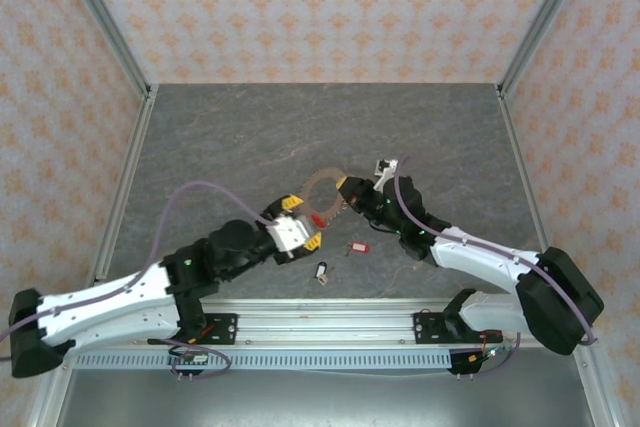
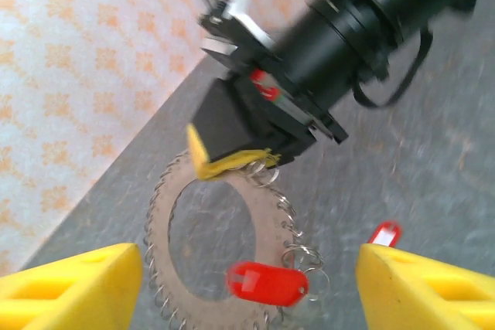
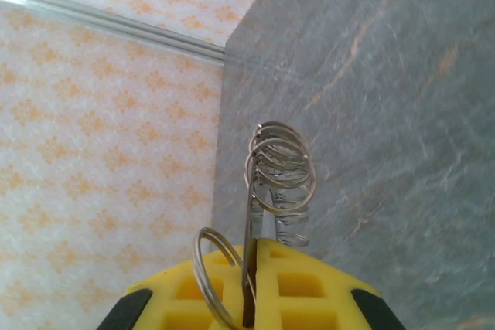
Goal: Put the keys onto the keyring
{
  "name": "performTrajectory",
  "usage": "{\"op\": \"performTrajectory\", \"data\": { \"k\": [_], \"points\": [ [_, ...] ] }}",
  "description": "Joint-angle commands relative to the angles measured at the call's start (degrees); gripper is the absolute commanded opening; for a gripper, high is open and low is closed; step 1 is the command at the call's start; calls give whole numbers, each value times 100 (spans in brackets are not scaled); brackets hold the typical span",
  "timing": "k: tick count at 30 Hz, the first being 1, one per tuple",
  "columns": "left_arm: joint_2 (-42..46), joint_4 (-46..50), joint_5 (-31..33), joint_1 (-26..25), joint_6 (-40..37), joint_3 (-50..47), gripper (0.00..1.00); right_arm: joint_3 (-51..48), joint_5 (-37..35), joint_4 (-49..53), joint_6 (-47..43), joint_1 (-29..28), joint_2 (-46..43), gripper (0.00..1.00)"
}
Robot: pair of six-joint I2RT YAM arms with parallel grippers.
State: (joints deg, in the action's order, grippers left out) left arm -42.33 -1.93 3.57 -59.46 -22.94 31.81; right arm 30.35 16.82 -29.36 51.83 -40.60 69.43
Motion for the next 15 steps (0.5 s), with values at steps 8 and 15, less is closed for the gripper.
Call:
{"op": "performTrajectory", "data": {
  "k": [8, 15],
  "points": [
    [603, -108, -1870, 2985, 4277, -738, 88, 223, 2552, -1200, -3374, 323, -65, 0],
    [-192, -545, -3413, 3903, 5037, -511, 97, 607, 3759, -614, -3317, 503, 18, 0]
  ]
}}
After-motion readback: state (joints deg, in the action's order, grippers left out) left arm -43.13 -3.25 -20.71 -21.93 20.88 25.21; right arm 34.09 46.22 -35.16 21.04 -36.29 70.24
